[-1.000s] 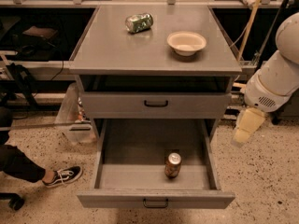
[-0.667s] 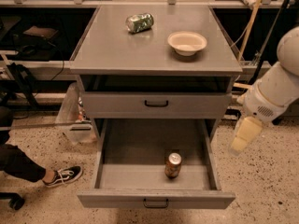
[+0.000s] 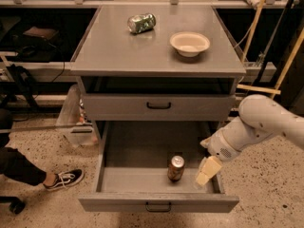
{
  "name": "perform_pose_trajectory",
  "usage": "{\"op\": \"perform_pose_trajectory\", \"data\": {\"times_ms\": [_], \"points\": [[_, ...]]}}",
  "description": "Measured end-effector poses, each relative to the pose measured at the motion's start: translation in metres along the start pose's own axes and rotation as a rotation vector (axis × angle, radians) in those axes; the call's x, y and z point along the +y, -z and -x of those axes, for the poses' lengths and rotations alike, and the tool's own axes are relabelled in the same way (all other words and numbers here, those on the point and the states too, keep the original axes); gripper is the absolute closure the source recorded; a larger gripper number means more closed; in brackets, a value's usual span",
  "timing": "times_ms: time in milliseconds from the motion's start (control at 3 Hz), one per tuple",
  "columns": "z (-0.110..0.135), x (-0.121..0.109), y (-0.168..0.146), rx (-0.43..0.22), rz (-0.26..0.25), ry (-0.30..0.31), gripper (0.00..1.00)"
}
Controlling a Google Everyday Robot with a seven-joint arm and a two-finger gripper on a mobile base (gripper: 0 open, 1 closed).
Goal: Pick orange can from middle drawer and place on counter
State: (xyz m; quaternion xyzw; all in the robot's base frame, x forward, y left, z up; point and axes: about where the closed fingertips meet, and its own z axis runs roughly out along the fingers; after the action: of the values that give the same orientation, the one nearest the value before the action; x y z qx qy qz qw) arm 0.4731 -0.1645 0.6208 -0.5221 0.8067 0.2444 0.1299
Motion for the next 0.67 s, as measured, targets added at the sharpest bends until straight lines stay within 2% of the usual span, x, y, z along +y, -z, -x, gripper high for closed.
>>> {"op": "perform_pose_trajectory", "data": {"times_ms": [333, 667], "points": [[0.023, -0.013, -0.055, -0.055, 0.030, 0.014, 0.00], [0.062, -0.042, -0.048, -0.127, -0.100, 0.069, 0.00]]}}
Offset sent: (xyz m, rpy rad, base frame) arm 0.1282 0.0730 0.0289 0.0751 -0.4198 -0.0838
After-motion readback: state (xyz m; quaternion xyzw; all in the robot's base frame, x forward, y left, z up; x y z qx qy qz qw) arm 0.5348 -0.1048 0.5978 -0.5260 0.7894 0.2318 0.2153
